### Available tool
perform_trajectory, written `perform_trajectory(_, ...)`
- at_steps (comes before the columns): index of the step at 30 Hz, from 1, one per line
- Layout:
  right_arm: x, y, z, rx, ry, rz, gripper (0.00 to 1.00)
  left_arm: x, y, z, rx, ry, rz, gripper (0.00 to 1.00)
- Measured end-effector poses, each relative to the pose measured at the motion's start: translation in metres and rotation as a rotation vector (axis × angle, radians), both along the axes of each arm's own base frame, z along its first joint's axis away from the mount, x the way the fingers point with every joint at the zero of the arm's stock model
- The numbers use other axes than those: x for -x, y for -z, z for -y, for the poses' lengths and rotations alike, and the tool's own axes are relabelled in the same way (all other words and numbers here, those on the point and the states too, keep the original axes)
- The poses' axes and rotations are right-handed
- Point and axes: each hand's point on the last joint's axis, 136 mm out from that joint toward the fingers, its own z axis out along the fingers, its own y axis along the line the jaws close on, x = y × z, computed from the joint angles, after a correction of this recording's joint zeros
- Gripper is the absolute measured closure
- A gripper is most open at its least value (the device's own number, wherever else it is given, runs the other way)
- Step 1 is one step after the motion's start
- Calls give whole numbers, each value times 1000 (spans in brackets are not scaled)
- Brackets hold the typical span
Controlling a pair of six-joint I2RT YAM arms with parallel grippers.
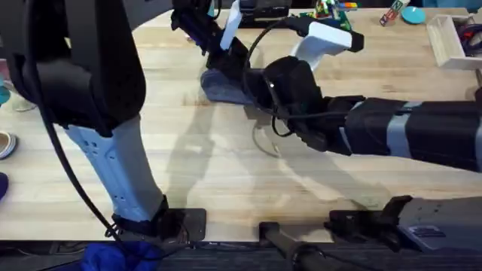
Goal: Unzip the bag, pick up the pens from the table one at a time and place them inside, then zip the bag closed.
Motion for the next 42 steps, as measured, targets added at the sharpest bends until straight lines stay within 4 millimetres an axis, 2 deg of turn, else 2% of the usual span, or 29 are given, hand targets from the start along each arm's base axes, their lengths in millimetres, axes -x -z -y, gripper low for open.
perform_trajectory(8, 2, 4, 5, 15, 17, -14, 345, 1, 0, 0, 1, 0, -3, 959)
perform_trajectory(13, 1, 8, 8, 33, 29, -19, 420, 1, 0, 0, 1, 0, -3, 959)
perform_trajectory(19, -1, 15, 8, 45, 40, -19, 456, 1, 0, 0, 1, 0, -3, 959)
perform_trajectory(23, -1, 15, 10, 51, 47, -19, 531, 1, 0, 0, 1, 0, -3, 959)
perform_trajectory(28, -2, 16, 16, 67, 67, -19, 714, 1, 0, 0, 1, 0, -3, 959)
perform_trajectory(32, -3, 17, 19, 74, 76, -19, 932, 1, 0, 0, 1, 0, -3, 959)
perform_trajectory(34, -3, 17, 19, 76, 77, -19, 962, 1, 0, 0, 1, 0, -3, 959)
perform_trajectory(42, -3, 16, 19, 82, 74, -17, 968, 1, 0, 0, 1, 0, -3, 959)
